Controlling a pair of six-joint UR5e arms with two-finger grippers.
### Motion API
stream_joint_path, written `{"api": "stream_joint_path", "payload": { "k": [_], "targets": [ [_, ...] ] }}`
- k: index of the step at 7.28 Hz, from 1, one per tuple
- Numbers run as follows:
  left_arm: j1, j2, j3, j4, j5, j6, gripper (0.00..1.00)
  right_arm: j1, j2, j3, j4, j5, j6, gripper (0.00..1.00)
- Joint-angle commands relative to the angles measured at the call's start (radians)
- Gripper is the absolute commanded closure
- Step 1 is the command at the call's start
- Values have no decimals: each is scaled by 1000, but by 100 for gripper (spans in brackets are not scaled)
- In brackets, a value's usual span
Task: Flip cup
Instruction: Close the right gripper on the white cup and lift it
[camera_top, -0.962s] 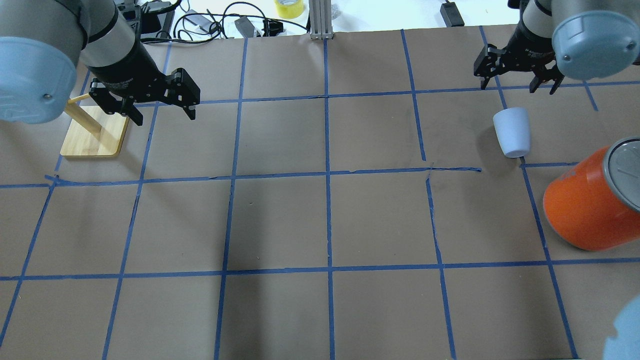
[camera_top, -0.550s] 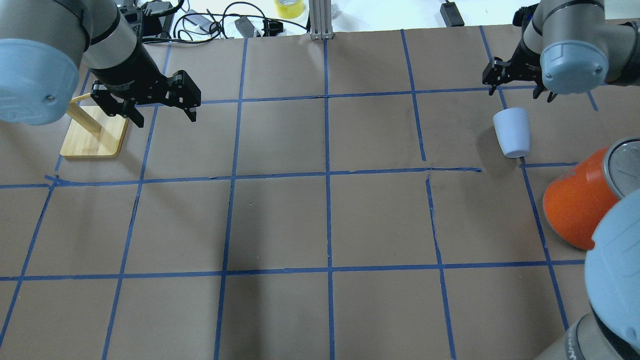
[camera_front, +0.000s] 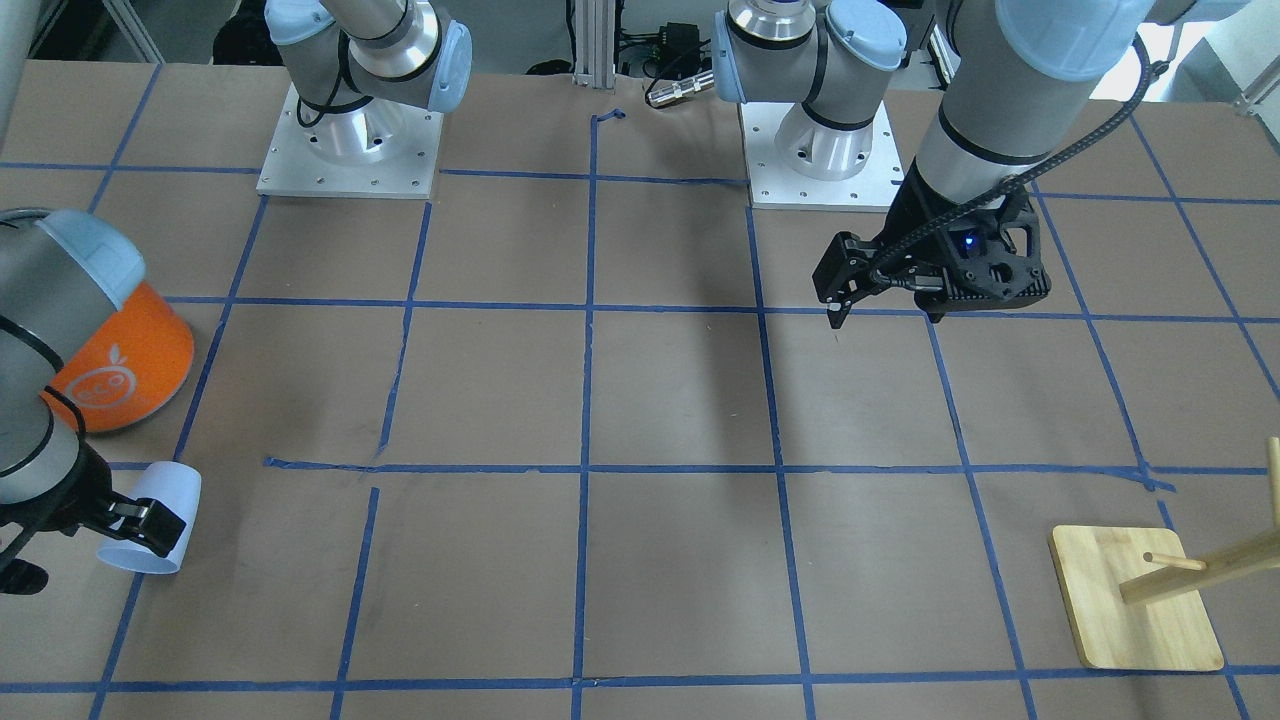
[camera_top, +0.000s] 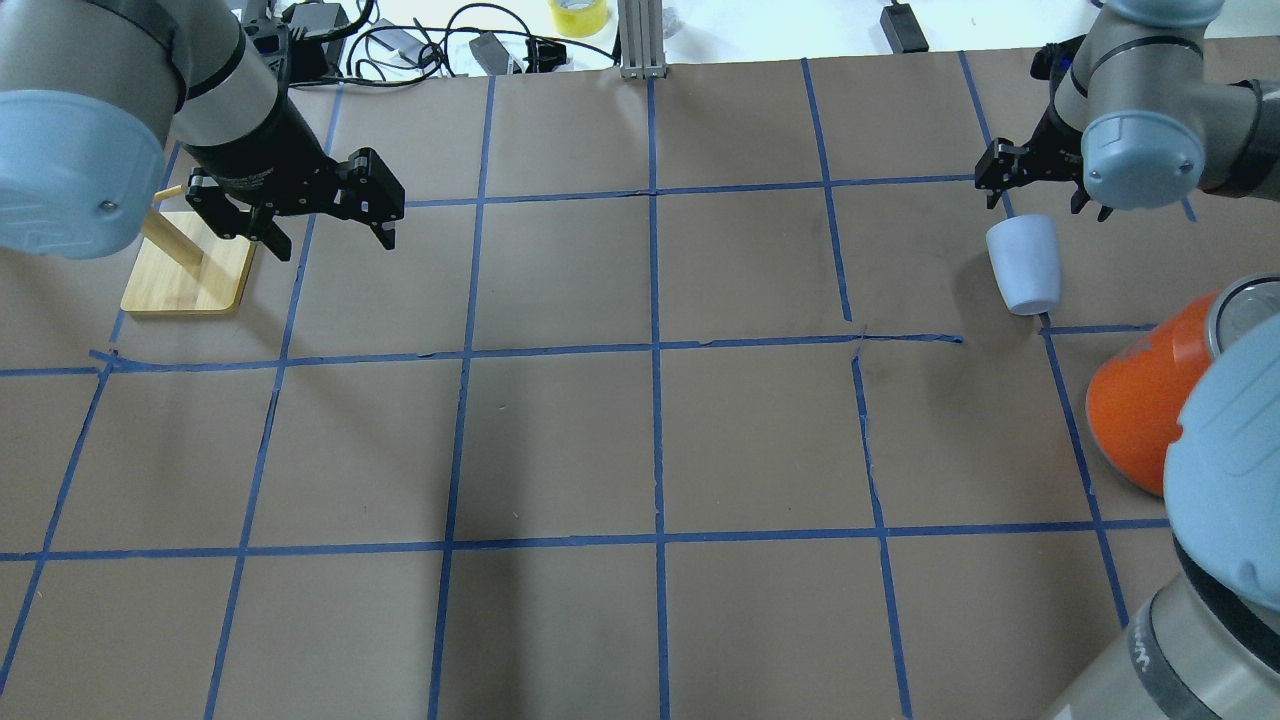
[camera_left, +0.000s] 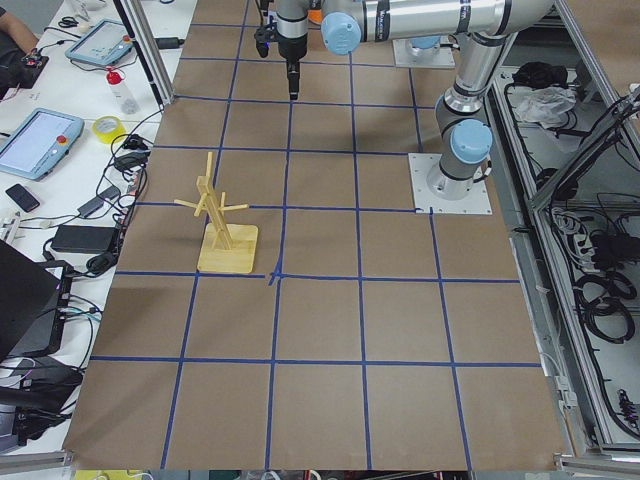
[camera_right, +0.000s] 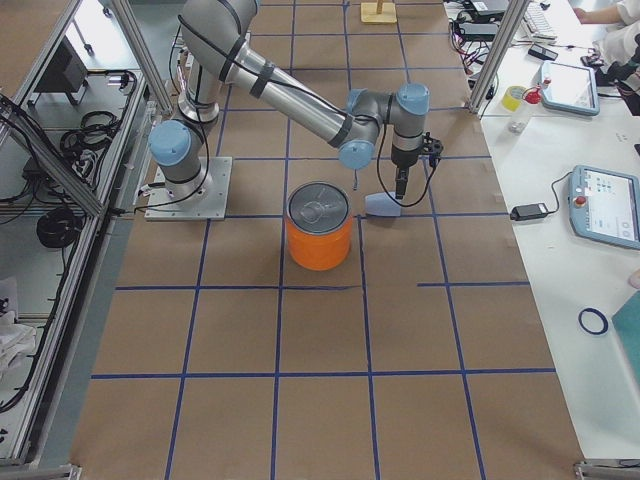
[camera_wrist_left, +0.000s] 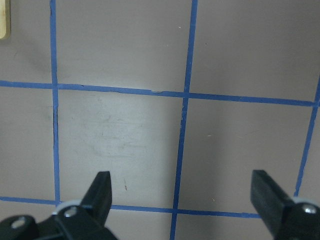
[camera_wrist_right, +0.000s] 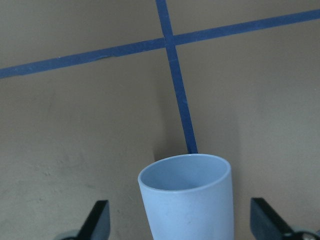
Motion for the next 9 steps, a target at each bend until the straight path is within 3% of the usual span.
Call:
{"api": "stream_joint_path", "payload": {
  "k": [1, 4, 9],
  "targets": [
    [-1, 1, -3, 1, 0, 0, 0, -1, 19, 21, -35, -10, -68, 1],
    [-1, 1, -3, 1, 0, 0, 0, -3, 64, 21, -123, -5, -227, 1],
    [1, 1, -1, 25, 0, -2, 0, -52, 90, 47, -119, 19, -240, 1]
  ]
}}
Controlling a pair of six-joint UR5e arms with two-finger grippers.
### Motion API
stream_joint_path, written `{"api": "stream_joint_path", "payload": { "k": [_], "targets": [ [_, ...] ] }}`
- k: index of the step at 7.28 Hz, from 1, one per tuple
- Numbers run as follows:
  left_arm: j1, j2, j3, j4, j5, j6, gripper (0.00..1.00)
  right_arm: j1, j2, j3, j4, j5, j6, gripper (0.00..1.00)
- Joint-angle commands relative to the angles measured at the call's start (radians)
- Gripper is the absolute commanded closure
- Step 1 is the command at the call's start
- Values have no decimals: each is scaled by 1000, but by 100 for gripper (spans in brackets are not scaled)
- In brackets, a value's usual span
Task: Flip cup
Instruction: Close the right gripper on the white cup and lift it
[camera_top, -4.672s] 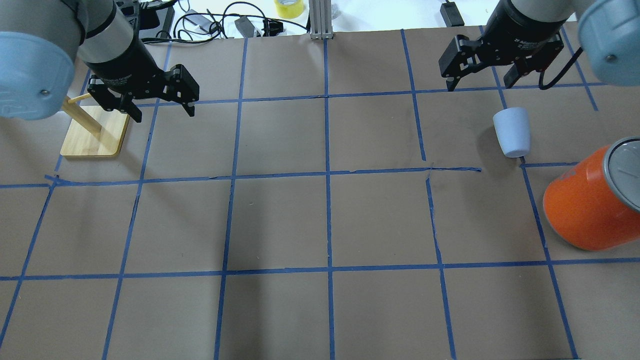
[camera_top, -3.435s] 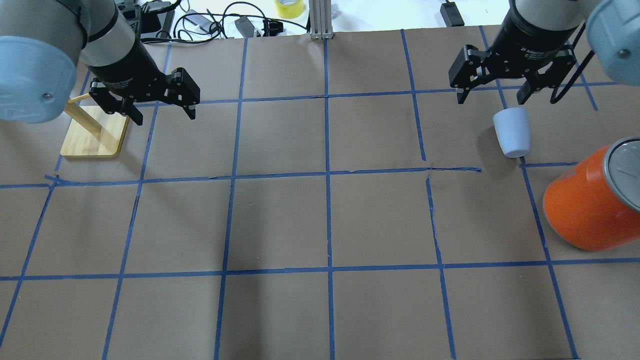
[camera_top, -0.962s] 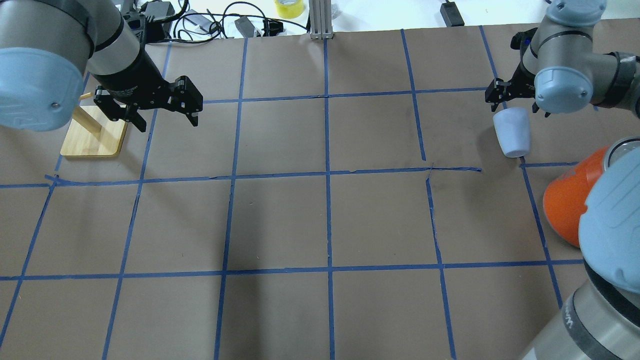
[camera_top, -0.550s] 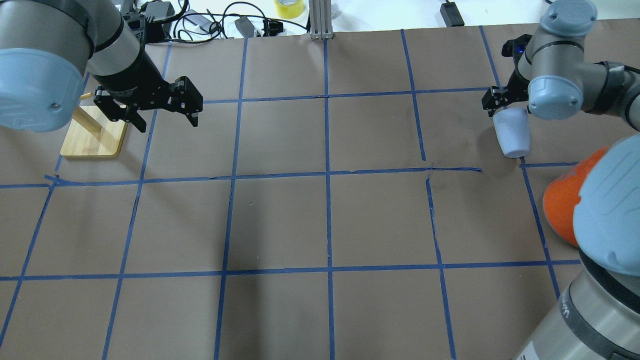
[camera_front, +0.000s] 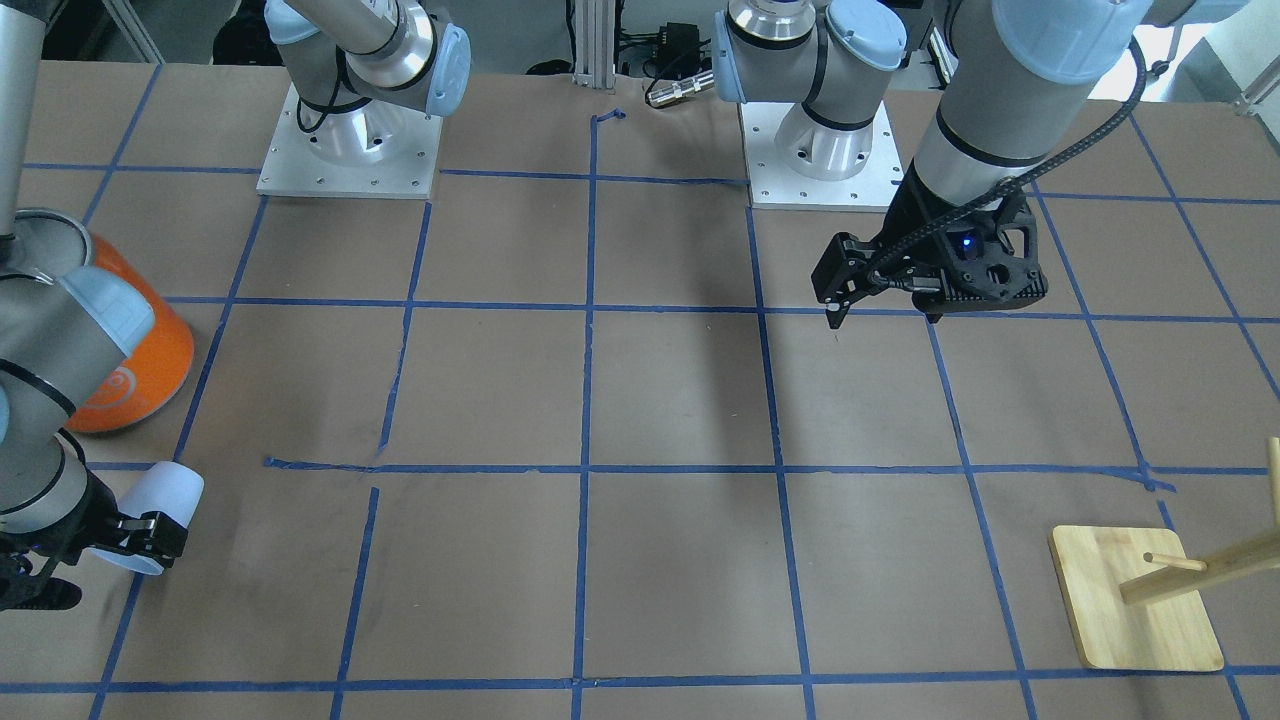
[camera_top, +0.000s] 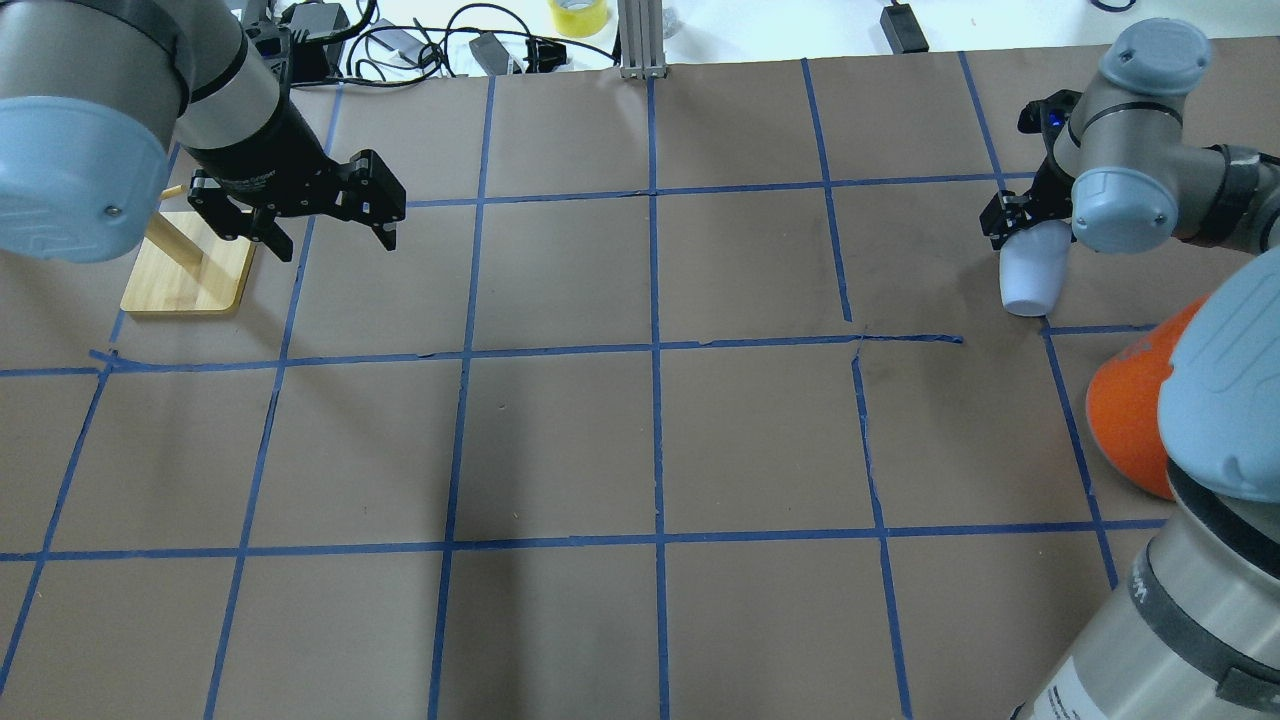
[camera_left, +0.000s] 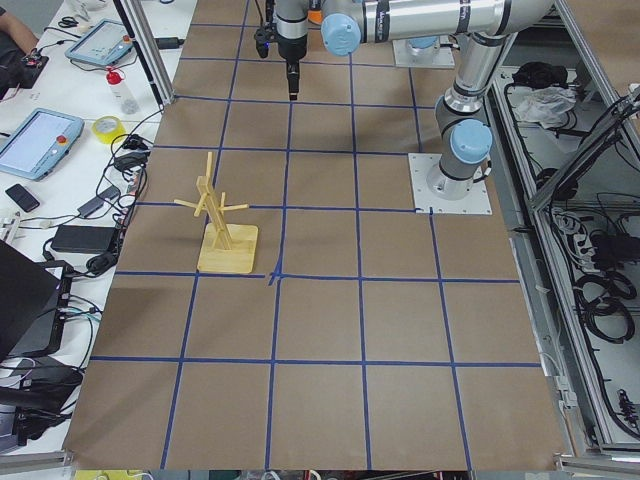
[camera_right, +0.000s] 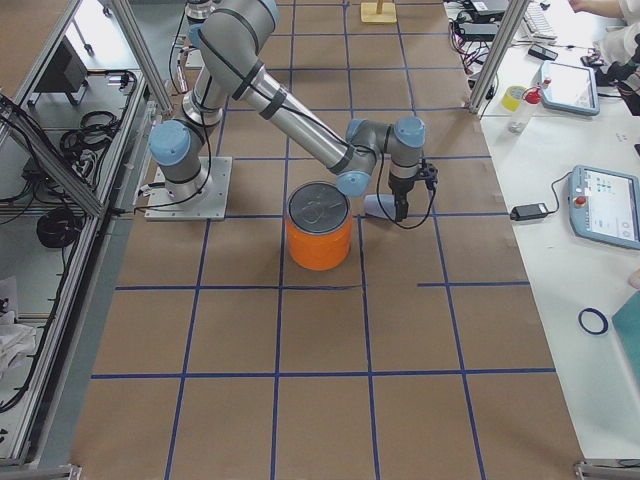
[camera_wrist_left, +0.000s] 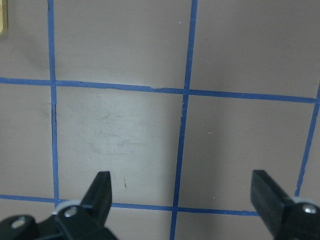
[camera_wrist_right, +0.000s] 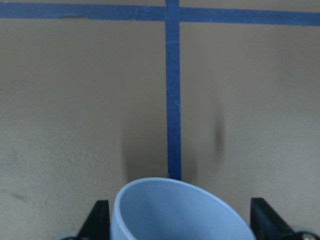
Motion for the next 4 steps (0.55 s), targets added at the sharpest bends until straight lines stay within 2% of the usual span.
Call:
{"api": "stream_joint_path", "payload": {
  "k": [1, 4],
  "targets": [
    [-1, 5, 3, 8, -1, -1, 0, -2, -5, 10, -3, 3, 8, 0],
    [-1, 10, 6, 8, -1, -1, 0, 0, -8, 12, 6, 3, 90, 0]
  ]
}}
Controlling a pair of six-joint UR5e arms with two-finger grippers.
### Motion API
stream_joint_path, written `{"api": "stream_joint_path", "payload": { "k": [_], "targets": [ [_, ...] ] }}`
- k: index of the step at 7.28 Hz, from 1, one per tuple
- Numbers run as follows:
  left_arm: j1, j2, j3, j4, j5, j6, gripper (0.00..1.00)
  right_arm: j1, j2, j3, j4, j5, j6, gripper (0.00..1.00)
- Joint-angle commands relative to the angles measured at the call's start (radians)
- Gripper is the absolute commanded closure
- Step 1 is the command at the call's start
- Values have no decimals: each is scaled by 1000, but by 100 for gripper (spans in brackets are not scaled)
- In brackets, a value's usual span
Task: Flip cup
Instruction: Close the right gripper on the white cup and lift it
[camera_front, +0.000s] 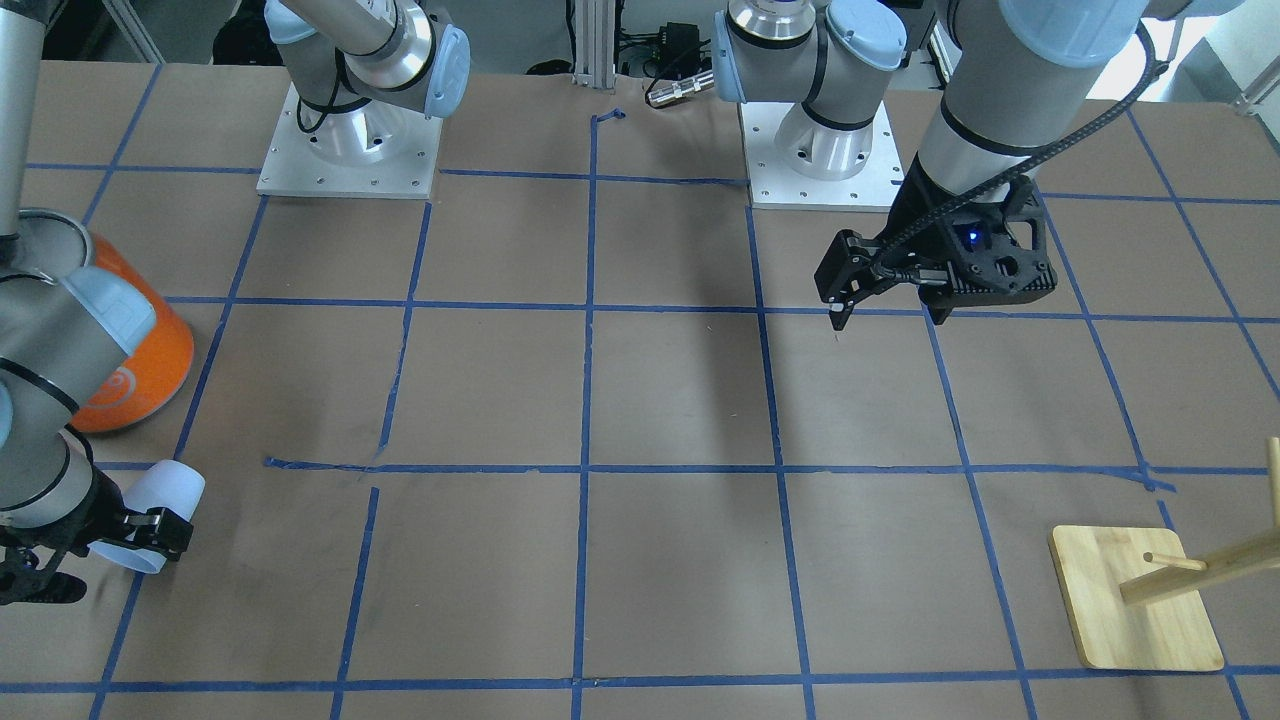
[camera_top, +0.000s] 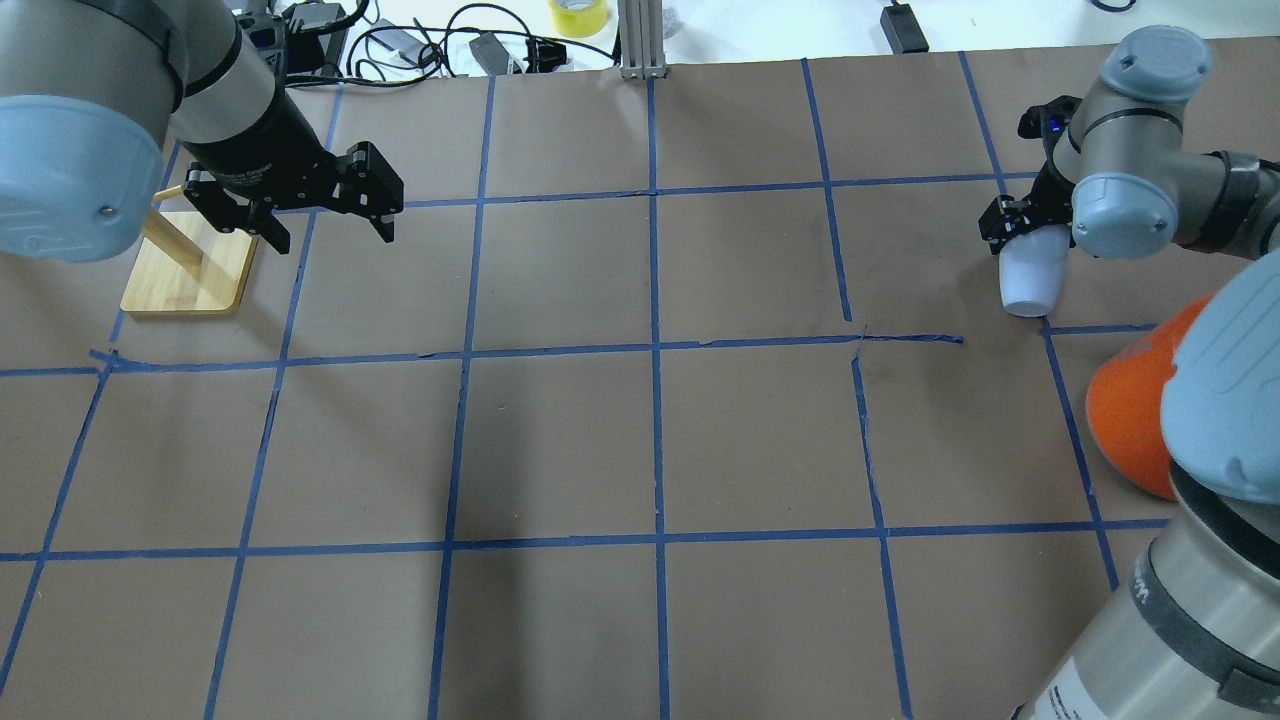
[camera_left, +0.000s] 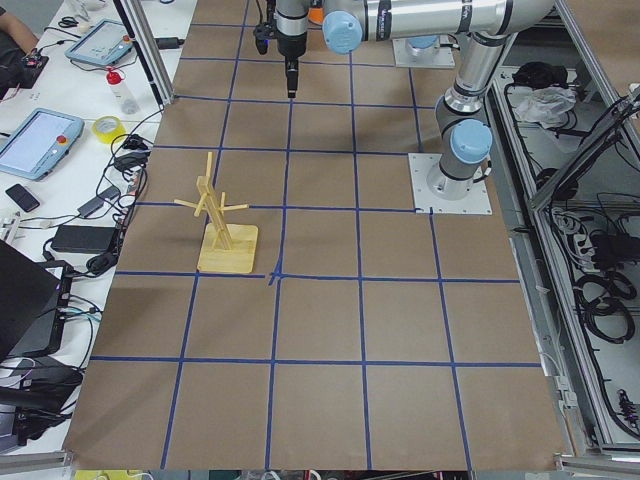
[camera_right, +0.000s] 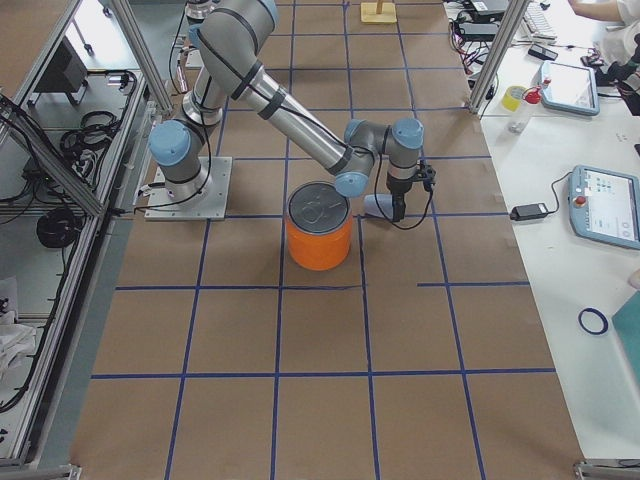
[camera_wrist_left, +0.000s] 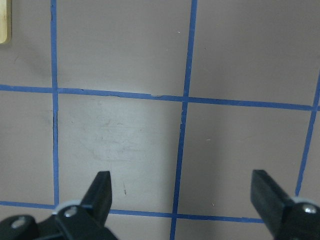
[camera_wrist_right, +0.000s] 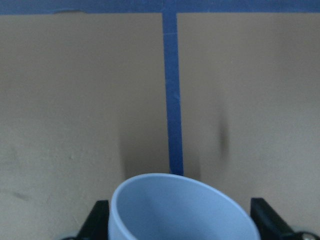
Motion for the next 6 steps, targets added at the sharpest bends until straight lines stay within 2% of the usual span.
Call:
{"api": "stream_joint_path", "payload": {
  "k": [1, 4, 5, 6],
  "targets": [
    [1, 4, 4, -1, 1, 0, 0, 1, -2, 2, 12, -1, 74, 0],
    [1, 29, 10, -12, -9, 12, 0, 3, -2, 17, 7, 4, 85, 1],
    [1, 32, 12, -14, -6, 50, 0, 3, -9, 17, 12, 2, 84, 30],
    [1, 45, 12, -29, 2, 49, 0, 7, -23, 18, 18, 20, 81, 53]
  ]
}}
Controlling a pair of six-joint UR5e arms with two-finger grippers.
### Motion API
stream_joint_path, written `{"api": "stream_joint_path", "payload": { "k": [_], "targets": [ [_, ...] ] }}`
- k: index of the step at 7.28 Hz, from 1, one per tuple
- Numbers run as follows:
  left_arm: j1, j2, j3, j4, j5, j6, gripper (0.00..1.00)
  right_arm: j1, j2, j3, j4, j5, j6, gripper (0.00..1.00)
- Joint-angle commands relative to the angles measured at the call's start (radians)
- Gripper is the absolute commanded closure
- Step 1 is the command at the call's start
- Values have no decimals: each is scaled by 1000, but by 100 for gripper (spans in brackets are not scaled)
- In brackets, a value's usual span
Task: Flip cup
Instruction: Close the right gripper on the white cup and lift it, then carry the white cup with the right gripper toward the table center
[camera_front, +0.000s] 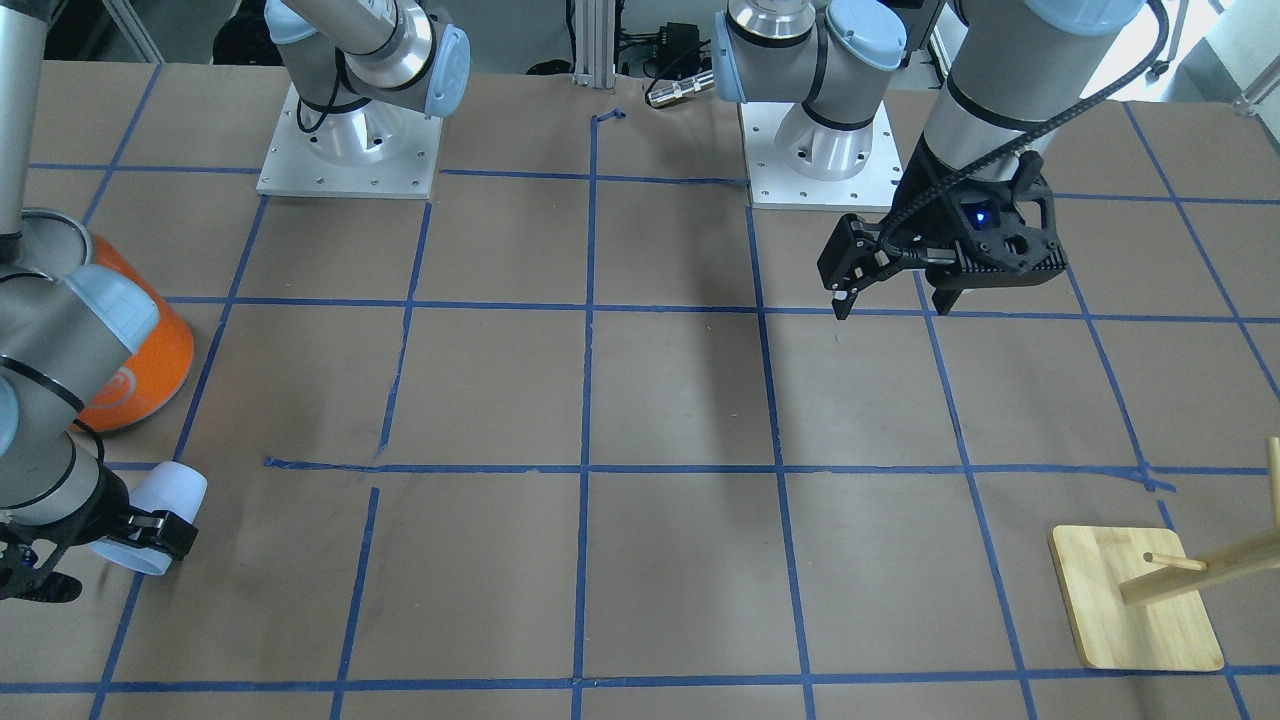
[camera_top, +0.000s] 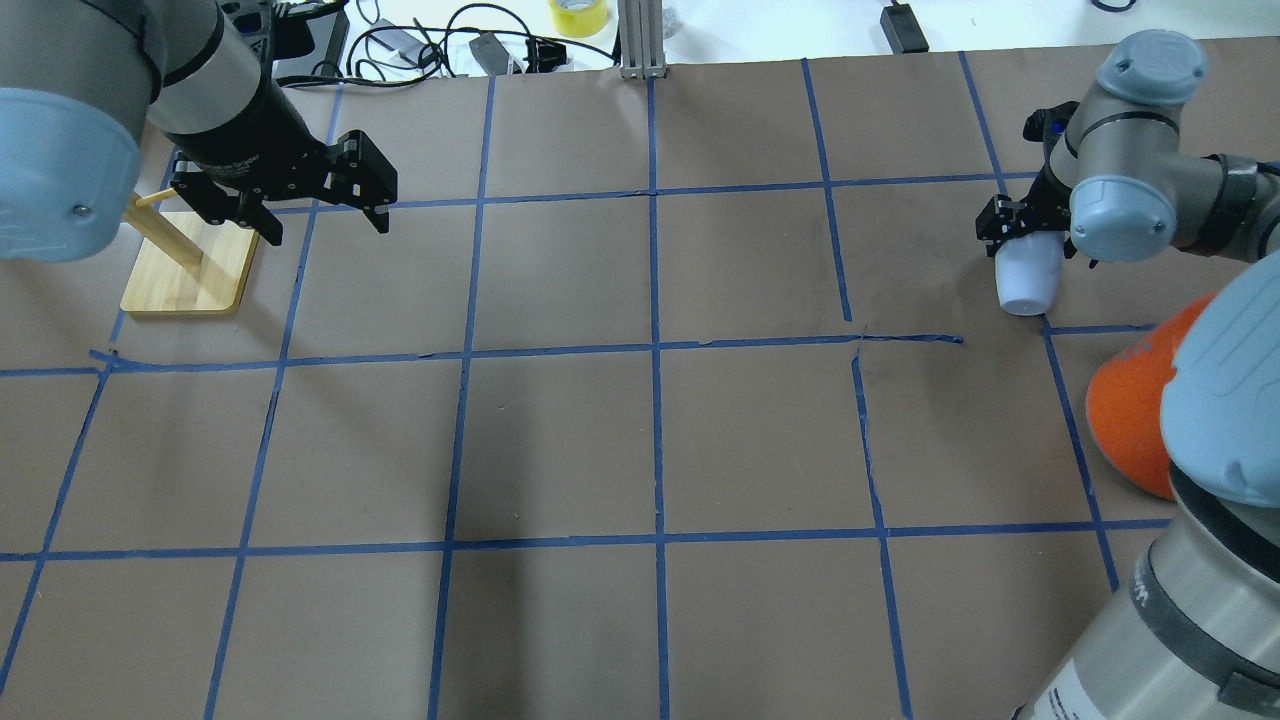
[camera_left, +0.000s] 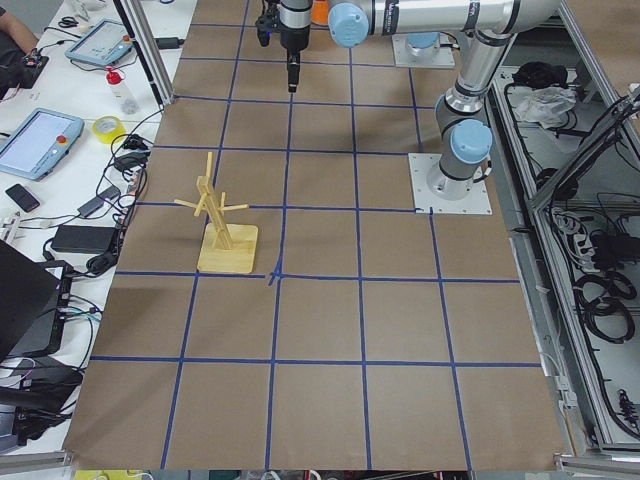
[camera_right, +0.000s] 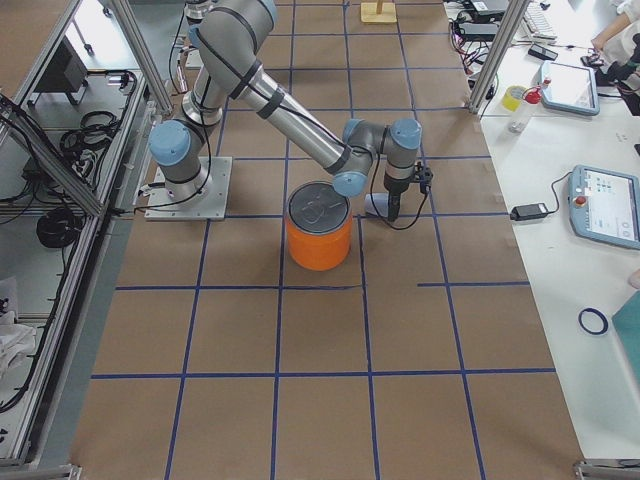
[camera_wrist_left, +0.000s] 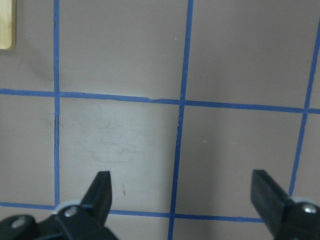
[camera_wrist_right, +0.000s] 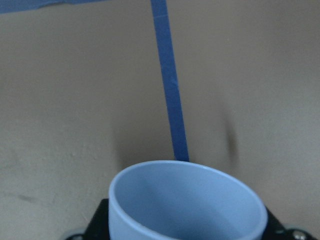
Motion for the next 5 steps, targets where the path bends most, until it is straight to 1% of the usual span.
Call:
{"api": "stream_joint_path", "payload": {
  "k": [1, 2, 3, 4, 5],
  "targets": [
    [2, 16, -1, -19, 2, 5, 0, 8, -52, 2, 68, 40, -37, 72],
    [2, 16, -2, -19, -1, 0, 0, 26, -89, -10, 128, 40, -44, 83],
    [0, 20, -4, -22, 5, 0, 0, 61, -121, -16, 142, 66, -112, 85],
    [2, 22, -2, -28, 8, 0, 0, 124, -141, -18, 142, 109, -168, 85],
    [0, 20, -5, -28, 2, 0, 0, 228, -149, -22, 139, 111, -211, 88]
  ]
}}
